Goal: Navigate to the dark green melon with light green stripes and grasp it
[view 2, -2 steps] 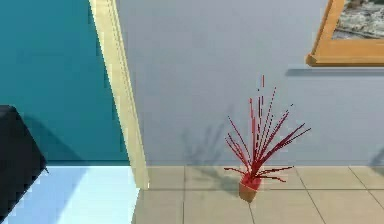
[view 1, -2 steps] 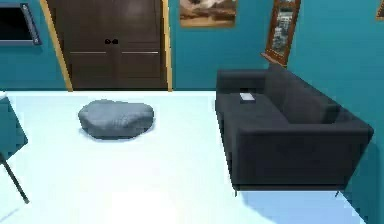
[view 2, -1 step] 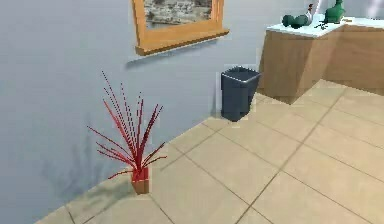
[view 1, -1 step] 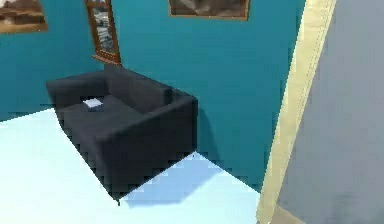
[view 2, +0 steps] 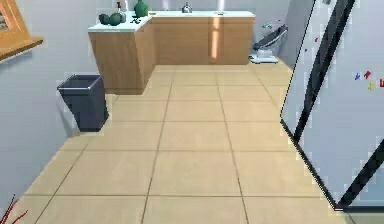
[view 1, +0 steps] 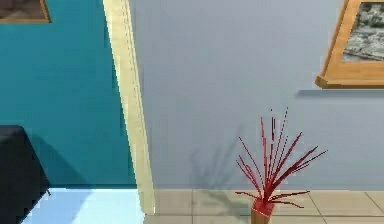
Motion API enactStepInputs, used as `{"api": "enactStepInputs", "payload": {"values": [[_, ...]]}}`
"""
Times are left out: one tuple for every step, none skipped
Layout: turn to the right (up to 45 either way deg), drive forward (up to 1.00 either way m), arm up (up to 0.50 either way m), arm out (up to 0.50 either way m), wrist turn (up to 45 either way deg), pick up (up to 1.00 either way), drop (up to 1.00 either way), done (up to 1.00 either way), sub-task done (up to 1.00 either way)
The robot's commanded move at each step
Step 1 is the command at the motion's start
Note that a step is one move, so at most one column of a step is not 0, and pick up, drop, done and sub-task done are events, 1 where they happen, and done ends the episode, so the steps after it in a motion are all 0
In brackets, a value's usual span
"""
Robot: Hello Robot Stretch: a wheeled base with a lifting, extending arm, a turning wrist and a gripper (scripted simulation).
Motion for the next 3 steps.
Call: {"api": "enactStepInputs", "payload": {"values": [[45.0,0.00,0.00,0.00,0.0,0.00,0.00,0.00,0.00],[33.0,0.00,0.00,0.00,0.0,0.00,0.00,0.00,0.00],[0.0,1.00,0.00,0.00,0.0,0.00,0.00,0.00,0.00]]}}
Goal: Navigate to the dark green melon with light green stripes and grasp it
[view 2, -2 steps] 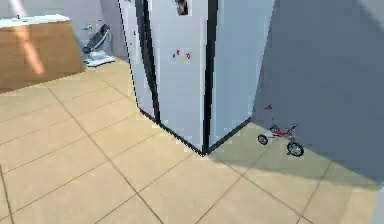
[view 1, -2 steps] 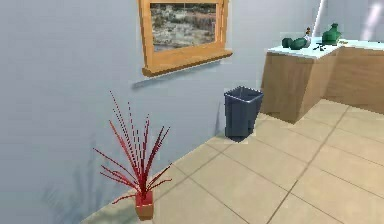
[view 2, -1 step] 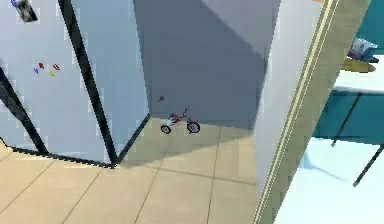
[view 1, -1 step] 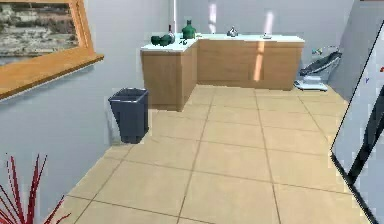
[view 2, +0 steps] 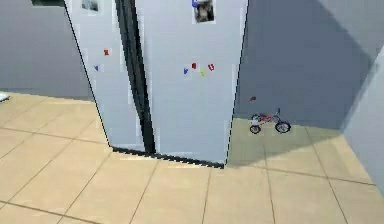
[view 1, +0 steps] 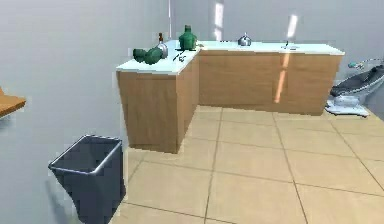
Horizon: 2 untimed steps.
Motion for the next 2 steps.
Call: {"api": "enactStepInputs", "payload": {"values": [[0.0,1.00,0.00,0.00,0.0,0.00,0.00,0.00,0.00],[0.0,0.25,0.00,0.00,0.0,0.00,0.00,0.00,0.00]]}}
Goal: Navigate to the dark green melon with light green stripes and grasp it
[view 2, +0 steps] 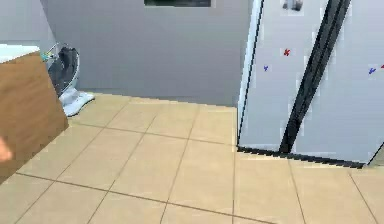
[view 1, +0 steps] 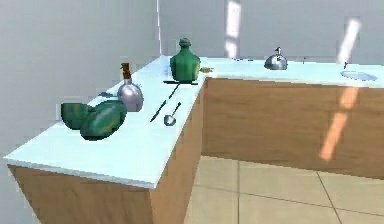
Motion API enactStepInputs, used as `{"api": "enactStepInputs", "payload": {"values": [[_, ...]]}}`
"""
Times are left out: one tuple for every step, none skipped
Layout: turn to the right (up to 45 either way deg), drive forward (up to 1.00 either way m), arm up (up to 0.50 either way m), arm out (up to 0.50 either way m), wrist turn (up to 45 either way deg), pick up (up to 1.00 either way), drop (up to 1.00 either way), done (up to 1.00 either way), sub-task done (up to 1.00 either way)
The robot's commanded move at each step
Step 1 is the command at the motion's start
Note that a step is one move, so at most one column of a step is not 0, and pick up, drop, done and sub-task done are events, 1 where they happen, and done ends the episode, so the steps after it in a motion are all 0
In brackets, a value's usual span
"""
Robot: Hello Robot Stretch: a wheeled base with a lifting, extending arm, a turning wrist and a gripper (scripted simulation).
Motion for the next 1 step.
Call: {"api": "enactStepInputs", "payload": {"values": [[-45.0,0.00,0.00,0.00,0.0,0.00,0.00,0.00,0.00]]}}
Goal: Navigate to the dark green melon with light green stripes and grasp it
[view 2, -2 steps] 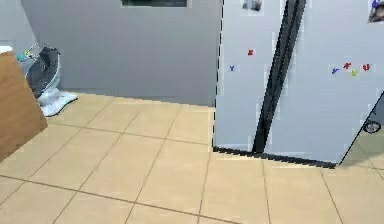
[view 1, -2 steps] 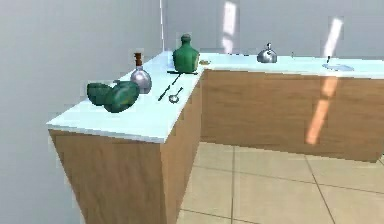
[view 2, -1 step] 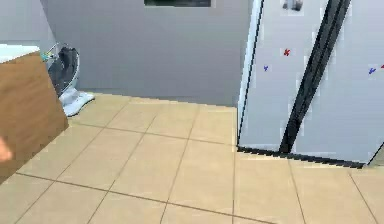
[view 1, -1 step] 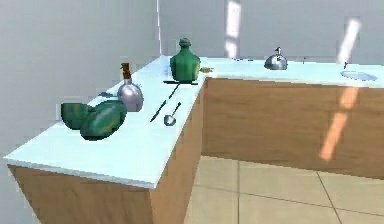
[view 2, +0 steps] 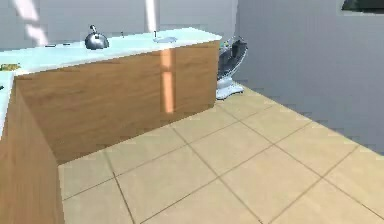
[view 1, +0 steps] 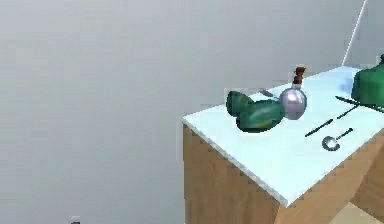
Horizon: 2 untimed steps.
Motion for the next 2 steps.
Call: {"api": "enactStepInputs", "payload": {"values": [[-45.0,0.00,0.00,0.00,0.0,0.00,0.00,0.00,0.00],[-24.0,0.00,0.00,0.00,0.0,0.00,0.00,0.00,0.00]]}}
